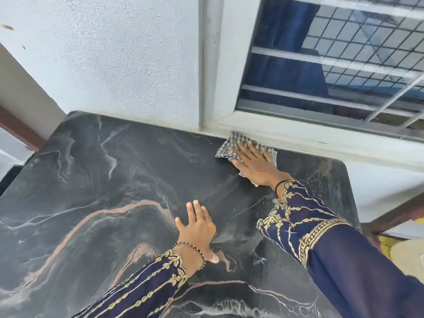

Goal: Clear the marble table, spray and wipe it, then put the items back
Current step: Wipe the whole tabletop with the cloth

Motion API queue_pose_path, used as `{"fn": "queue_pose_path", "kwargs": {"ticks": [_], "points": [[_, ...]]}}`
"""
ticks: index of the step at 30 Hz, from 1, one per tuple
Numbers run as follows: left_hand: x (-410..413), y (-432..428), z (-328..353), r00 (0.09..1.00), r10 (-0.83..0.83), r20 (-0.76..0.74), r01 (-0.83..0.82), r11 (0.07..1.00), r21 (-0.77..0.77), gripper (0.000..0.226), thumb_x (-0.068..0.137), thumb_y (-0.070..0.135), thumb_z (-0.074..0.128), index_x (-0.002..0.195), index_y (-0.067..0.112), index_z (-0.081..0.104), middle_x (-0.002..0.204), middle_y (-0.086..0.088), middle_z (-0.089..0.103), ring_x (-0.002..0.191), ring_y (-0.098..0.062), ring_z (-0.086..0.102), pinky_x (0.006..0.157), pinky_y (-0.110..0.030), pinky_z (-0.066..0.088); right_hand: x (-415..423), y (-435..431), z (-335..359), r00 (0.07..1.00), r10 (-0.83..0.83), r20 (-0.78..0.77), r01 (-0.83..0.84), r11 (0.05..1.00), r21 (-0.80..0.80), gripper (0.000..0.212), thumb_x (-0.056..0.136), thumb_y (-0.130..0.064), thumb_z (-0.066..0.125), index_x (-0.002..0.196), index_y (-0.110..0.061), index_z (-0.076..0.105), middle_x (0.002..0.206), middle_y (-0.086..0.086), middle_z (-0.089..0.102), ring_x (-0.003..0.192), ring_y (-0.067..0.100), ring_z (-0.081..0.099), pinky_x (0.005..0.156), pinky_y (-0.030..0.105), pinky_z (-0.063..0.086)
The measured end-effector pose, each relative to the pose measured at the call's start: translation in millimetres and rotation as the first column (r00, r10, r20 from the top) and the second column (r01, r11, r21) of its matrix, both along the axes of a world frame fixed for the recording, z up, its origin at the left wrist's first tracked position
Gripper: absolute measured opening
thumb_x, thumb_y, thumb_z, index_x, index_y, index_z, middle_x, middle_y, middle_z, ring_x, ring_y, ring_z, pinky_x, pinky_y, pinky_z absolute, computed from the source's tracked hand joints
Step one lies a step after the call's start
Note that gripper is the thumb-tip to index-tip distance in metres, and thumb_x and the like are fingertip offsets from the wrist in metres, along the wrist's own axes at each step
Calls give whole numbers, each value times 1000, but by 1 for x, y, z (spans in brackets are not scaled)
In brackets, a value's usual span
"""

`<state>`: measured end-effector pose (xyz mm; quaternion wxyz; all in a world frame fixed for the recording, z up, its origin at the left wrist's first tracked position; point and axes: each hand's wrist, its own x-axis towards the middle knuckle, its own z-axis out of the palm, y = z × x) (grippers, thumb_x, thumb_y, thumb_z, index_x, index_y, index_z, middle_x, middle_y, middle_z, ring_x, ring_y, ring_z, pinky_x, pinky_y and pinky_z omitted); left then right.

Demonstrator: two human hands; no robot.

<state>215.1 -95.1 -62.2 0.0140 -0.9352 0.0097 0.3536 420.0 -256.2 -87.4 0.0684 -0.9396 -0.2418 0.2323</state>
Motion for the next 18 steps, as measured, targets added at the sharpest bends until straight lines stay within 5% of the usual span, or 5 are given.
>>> {"fn": "queue_pose_path", "kwargs": {"ticks": [7, 14, 18], "points": [[1, -4, 1, 1000, 13, -3, -13, 1000, 8, 129, 72, 58, 73, 149, -9, -6, 157, -32, -10, 146, -49, -10, 114, -65, 21, -24, -47, -1, 993, -118, -15, 118, 993, -14, 56, 103, -63, 11, 154, -53, -9, 160, -22, -28, 149, 8, -30, 121, 47, -21], [-5, -5, 4, 998, 45, 54, -45, 999, -7, 127, 72, 57, 75, 150, -6, -3, 158, -28, -7, 147, -46, -7, 115, -63, 21, -112, -45, 0, 998, -57, 4, 57, 998, 4, 55, 104, -60, 12, 153, -54, -13, 159, -22, -31, 147, 11, -34, 120, 50, -23], [-32, -4, 7, 965, -67, 253, 74, 997, -18, 97, 84, 47, 67, 153, 8, 11, 162, -14, 9, 151, -30, 7, 118, -57, 16, -177, -41, 0, 999, -31, -11, 31, 999, -5, 54, 106, -57, 13, 151, -55, -16, 159, -22, -32, 147, 11, -35, 119, 50, -23]]}}
